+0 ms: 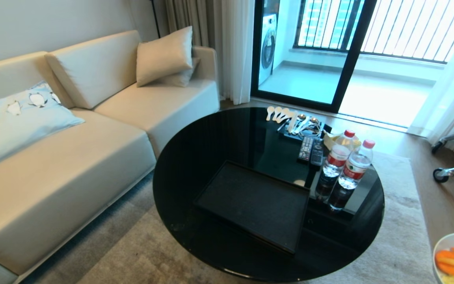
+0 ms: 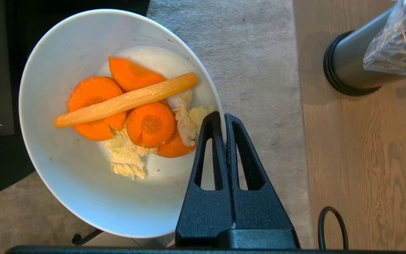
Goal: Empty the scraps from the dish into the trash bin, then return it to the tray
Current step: Move the bowl over the trash can
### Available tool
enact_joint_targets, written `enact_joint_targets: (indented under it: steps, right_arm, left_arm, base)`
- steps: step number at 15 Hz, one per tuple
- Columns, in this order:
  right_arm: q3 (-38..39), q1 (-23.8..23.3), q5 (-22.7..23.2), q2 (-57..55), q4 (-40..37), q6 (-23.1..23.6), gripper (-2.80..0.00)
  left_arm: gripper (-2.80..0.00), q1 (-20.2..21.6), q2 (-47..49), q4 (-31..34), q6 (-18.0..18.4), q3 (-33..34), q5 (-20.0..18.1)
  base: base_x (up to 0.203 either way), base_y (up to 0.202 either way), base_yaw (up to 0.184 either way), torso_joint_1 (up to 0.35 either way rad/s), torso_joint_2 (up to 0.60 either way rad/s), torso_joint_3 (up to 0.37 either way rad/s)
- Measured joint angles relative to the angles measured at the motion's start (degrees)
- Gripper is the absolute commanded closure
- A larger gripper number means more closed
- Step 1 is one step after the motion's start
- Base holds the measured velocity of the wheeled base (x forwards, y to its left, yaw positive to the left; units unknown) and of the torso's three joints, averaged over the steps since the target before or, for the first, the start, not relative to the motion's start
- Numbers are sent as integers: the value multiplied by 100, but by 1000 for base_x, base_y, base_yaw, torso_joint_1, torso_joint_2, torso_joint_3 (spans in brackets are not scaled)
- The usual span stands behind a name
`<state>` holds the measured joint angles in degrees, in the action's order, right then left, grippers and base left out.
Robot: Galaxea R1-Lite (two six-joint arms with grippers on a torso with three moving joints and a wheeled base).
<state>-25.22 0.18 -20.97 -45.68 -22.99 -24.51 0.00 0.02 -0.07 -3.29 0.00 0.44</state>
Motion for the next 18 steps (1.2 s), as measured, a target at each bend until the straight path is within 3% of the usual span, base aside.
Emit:
enact_joint_targets:
  steps: [2, 6, 18]
  right_arm:
    - [323, -169, 292, 191, 27, 102, 0]
    - [599, -230, 359, 195, 41, 383, 0]
    - [287, -186, 748, -740, 27, 593, 0]
  left_arm:
    - [0, 0, 0, 2, 1, 0, -2]
    - [0, 0, 0, 1, -1, 0, -2]
    - [0, 0, 0, 0, -1, 0, -3]
  base:
    - [0, 0, 0, 0, 0, 0]
    - [0, 0, 0, 0, 0, 0]
    - [0, 0, 0, 0, 0, 0]
